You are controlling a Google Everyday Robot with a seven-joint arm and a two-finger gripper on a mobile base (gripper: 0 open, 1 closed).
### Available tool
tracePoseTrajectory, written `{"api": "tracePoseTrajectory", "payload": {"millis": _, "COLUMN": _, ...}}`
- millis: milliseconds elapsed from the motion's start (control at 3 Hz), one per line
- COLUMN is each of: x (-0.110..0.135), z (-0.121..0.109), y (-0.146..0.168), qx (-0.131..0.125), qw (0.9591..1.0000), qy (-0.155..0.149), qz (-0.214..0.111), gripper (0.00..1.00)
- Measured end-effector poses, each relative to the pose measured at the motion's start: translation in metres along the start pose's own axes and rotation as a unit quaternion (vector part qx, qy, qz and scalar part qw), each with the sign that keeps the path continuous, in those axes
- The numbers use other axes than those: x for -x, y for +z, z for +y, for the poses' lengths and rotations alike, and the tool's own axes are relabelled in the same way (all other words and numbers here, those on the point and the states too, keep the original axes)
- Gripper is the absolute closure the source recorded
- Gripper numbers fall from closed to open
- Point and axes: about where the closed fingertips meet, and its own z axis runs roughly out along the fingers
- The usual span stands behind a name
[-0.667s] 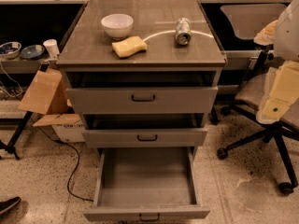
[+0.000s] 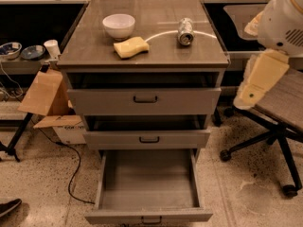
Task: Place sponge into bottom drawer
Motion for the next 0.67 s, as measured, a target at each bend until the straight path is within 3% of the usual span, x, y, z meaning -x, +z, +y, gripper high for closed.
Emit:
{"api": "tracePoseTrajectory", "payload": {"millis": 333, "x": 0.067, "z": -0.038, "y": 0.019, "qx": -0.020, "qw": 0.9993, "qy": 0.017, "qz": -0.027, "gripper": 0.00}}
{"api": "tracePoseTrajectory", "payload": {"millis": 667, "x": 0.144, "z": -0.096, "y": 0.044, "qx": -0.035, "qw": 0.9988, "qy": -0.032, "qz": -0.001, "gripper": 0.00}}
